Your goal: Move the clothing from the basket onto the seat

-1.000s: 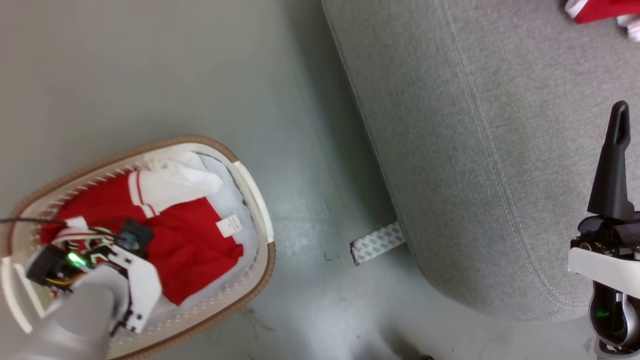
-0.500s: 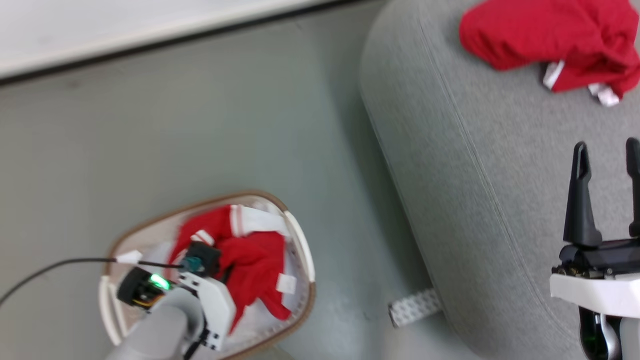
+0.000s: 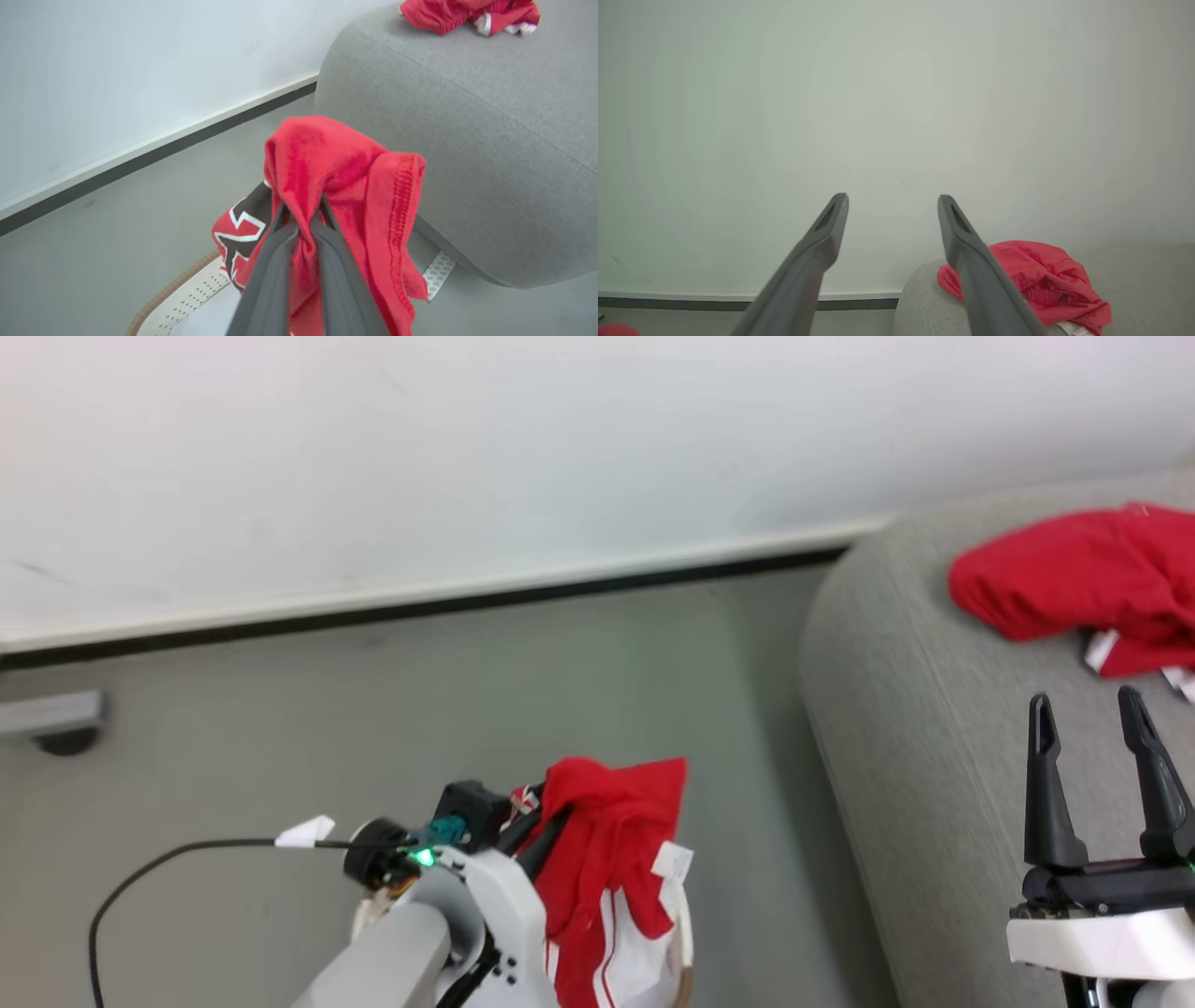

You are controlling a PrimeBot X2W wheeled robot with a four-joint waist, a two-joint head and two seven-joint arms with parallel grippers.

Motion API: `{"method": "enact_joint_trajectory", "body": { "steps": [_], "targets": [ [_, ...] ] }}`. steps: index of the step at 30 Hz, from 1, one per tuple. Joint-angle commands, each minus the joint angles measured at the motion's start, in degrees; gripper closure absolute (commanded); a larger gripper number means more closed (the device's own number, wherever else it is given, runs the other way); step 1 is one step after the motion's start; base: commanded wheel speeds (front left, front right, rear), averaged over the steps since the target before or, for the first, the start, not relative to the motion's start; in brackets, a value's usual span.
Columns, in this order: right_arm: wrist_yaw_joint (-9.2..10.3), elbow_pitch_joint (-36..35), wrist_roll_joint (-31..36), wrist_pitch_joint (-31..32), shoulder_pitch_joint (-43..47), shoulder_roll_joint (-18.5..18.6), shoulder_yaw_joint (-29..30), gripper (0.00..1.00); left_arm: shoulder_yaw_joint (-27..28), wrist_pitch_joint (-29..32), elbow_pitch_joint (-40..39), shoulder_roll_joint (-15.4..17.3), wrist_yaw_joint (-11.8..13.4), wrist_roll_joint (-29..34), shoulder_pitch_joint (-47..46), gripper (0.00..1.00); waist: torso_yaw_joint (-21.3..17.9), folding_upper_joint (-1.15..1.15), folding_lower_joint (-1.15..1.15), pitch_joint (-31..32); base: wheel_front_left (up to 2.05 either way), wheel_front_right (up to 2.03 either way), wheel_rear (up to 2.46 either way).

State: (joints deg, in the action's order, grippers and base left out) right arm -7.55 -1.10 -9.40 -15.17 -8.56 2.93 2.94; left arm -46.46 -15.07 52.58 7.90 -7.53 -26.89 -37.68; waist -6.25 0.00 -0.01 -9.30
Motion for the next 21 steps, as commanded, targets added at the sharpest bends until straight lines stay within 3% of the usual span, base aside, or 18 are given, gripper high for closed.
{"method": "enact_joint_trajectory", "body": {
  "steps": [1,9,21],
  "targets": [
    [0.13,0.3,0.3,0.0,1.0,0.5,0.0,0.00,0.5,-0.1,-1.3,0.6,0.1,-0.4,0.4,1.00,3.6,0.00,0.01,3.8,0.00,0.00,0.00],
    [0.13,2.0,-1.3,0.0,4.0,0.8,-1.1,0.00,5.1,-0.1,-13.6,0.9,0.9,2.2,1.5,1.00,6.5,0.00,0.01,8.8,0.00,0.00,0.00],
    [0.13,4.9,-3.7,0.0,6.3,0.2,-6.6,0.00,11.2,-0.1,-26.4,1.8,2.4,1.6,0.4,1.00,7.9,0.00,0.01,10.7,0.00,0.00,0.00]
  ]
}}
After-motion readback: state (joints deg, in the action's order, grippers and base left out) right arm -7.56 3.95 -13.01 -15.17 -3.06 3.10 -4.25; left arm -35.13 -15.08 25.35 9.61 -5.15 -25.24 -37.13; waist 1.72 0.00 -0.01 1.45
